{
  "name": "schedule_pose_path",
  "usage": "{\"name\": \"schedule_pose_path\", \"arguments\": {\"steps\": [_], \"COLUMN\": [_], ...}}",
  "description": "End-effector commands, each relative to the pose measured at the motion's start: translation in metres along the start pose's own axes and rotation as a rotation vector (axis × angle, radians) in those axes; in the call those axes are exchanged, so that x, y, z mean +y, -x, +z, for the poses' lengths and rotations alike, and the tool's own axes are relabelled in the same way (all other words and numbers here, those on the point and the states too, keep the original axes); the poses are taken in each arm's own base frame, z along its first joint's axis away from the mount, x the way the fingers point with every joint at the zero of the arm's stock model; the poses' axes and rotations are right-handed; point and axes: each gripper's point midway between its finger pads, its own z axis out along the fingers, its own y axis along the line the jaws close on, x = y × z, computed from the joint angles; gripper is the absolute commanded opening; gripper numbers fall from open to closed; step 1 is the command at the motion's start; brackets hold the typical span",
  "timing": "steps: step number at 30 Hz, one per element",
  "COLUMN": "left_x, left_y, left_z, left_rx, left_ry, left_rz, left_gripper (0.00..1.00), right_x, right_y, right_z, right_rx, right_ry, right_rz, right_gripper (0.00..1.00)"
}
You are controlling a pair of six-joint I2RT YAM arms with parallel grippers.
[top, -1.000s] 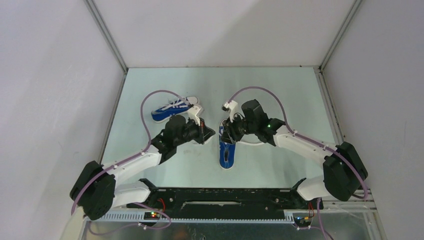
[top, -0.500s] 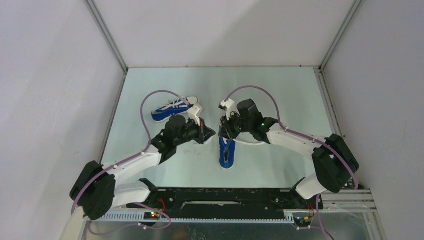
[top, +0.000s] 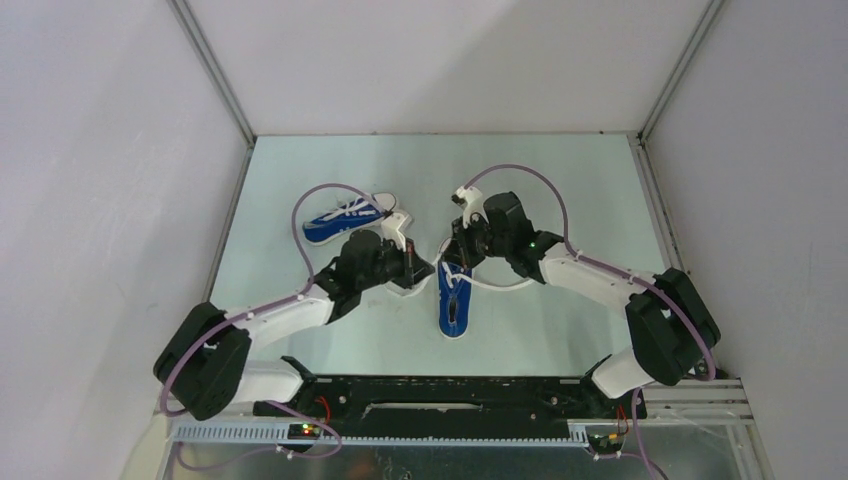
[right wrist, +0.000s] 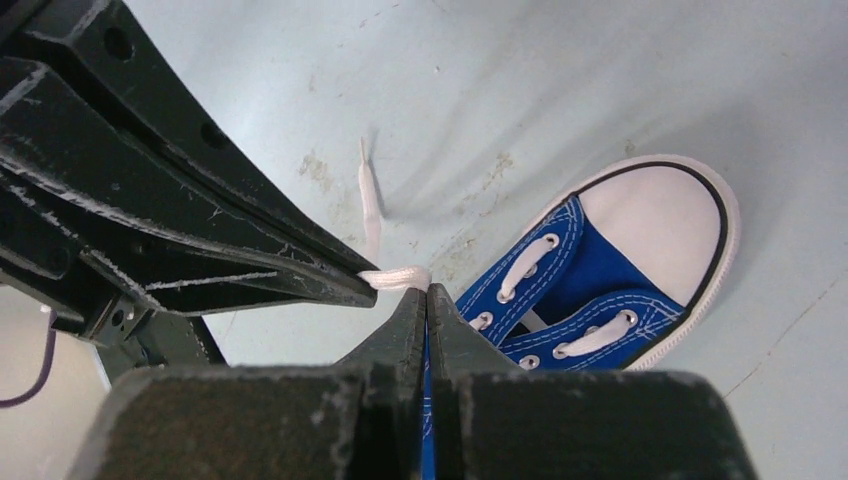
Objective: Tie the shoes
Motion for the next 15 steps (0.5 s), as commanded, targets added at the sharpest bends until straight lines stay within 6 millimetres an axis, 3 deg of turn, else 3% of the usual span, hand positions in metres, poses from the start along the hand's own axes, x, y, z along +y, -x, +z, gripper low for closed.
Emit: {"name": "schedule_pose_path", "arguments": {"steps": [1, 9, 14, 15], "left_x": [-0.012, -0.012, 0.002, -0.003], "left_y": [0.018, 0.020, 0.018, 0.014], "left_z": [0.008, 0.008, -0.004, -0.006], "left_rx": [-0.091, -0.179, -0.243, -0.235], "left_ry": [-0.037, 0.010, 0.167, 0.180], "left_rz": [-0.038, -0.068, -0.071, -0.069], "left_gripper": [0.01, 0.28, 0.38, 0.39], "right_x": [0.000, -0.010, -0.012, -0.012], "right_y": [0.025, 0.019, 0.020, 0.020], "right_z": [-0.010, -0.019, -0.020, -0.020], "right_rx": [-0.093, -0.082, -0.082, -0.083], "right_ry": [-0.016, -0.065, -0.067, -0.067], "right_rz": [0.070, 0.149, 0.185, 0.189], "right_gripper": [0.00, 0.00, 0.00, 0.00]}}
